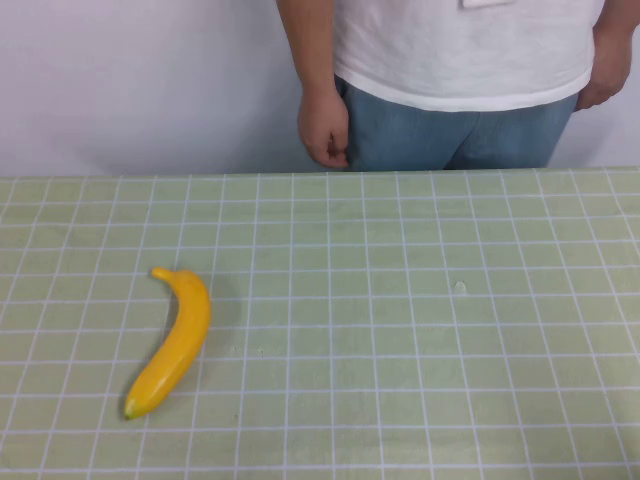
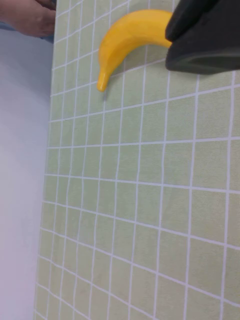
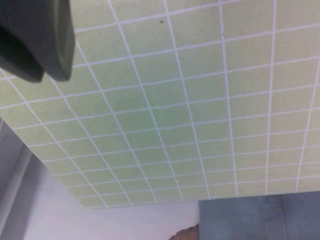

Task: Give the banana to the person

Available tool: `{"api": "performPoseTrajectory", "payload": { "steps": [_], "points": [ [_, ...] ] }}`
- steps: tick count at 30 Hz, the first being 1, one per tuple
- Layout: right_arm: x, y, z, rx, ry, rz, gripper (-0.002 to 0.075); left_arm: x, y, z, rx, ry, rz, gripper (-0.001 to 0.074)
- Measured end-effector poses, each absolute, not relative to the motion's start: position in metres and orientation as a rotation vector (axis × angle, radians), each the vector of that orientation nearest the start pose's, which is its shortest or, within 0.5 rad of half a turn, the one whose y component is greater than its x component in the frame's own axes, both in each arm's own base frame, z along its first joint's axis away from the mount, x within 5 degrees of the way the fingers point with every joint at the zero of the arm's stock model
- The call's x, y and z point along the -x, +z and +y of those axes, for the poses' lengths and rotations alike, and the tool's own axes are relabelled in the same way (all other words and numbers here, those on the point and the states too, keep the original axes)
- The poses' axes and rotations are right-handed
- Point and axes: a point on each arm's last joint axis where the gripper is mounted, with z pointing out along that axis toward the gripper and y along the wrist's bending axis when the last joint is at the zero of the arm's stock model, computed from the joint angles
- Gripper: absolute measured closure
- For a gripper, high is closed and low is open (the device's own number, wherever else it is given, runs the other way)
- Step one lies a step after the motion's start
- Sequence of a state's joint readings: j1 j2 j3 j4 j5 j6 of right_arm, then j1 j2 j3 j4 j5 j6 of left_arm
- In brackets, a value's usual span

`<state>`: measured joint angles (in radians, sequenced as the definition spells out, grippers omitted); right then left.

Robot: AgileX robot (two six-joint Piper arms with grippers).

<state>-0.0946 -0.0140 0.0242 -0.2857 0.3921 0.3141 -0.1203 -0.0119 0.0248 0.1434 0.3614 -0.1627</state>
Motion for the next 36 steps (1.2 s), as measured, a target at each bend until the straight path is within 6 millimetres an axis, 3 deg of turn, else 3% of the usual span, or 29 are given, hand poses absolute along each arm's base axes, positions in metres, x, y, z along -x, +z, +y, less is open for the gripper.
{"api": "performPoseTrajectory", "payload": {
  "steps": [36],
  "points": [
    [-0.0506, 0.1720, -0.0147, -0.208, -0.132, 1.860, 0.0736, -0.0533, 0.1746, -0.0023, -0.036, -0.076, 1.840, 0.0730]
  ]
}}
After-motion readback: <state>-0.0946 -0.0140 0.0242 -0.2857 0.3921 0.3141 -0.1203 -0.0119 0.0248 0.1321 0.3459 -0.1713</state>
